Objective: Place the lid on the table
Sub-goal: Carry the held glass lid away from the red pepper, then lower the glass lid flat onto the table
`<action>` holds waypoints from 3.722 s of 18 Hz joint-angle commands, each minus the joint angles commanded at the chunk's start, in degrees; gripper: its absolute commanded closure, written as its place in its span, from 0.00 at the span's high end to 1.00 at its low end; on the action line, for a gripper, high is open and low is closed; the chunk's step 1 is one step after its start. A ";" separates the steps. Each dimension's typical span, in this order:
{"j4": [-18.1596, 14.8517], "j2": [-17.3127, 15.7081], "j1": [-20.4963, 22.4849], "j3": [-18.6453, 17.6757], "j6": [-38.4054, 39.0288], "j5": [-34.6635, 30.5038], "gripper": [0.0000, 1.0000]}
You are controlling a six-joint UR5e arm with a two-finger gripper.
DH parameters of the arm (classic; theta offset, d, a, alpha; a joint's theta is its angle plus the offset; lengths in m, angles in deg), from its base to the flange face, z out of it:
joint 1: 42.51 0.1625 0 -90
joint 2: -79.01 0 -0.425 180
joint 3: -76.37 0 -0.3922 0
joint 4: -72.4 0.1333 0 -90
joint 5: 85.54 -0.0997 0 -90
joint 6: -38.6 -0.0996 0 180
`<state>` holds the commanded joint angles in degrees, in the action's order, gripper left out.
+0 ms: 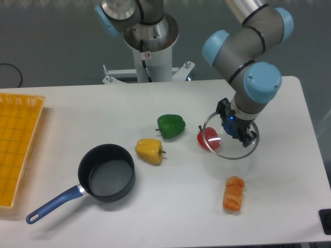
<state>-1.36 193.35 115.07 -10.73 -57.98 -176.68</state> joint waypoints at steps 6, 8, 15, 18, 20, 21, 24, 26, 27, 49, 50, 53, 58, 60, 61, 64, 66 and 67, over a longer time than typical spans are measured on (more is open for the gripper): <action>1.78 1.50 3.17 0.00 -5.80 -0.26 0.59; 1.87 2.20 3.79 0.00 -6.77 -0.61 0.59; 5.38 5.80 4.23 -0.53 -9.15 -2.37 0.59; 6.08 6.59 5.02 -0.53 -9.67 -2.37 0.59; 6.18 6.68 5.37 -0.70 -10.81 -2.29 0.59; 6.26 6.86 5.37 -0.70 -10.82 -2.29 0.59; 6.44 7.30 5.37 -0.70 -10.64 -2.29 0.59; 6.97 7.39 5.37 -0.70 -10.64 -2.37 0.59; 6.97 7.47 5.37 -0.70 -10.64 -2.29 0.59; 10.22 9.58 5.20 -0.79 -10.64 -2.64 0.59; 10.31 9.58 5.20 -1.05 -10.64 -3.07 0.59; 10.39 9.58 5.20 -1.50 -10.64 -3.96 0.59; 10.39 9.58 5.11 -1.76 -10.56 -3.96 0.59; 10.39 9.58 5.02 -1.85 -10.29 -3.96 0.59; 10.39 9.58 5.02 -1.85 -10.38 -3.87 0.59; 10.74 9.67 5.02 -2.11 -10.29 -3.87 0.59; 10.66 9.58 5.02 -2.11 -10.29 -3.78 0.59; 10.66 9.67 5.02 -2.11 -10.29 -3.78 0.61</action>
<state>9.30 203.02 120.09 -12.84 -68.27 -180.46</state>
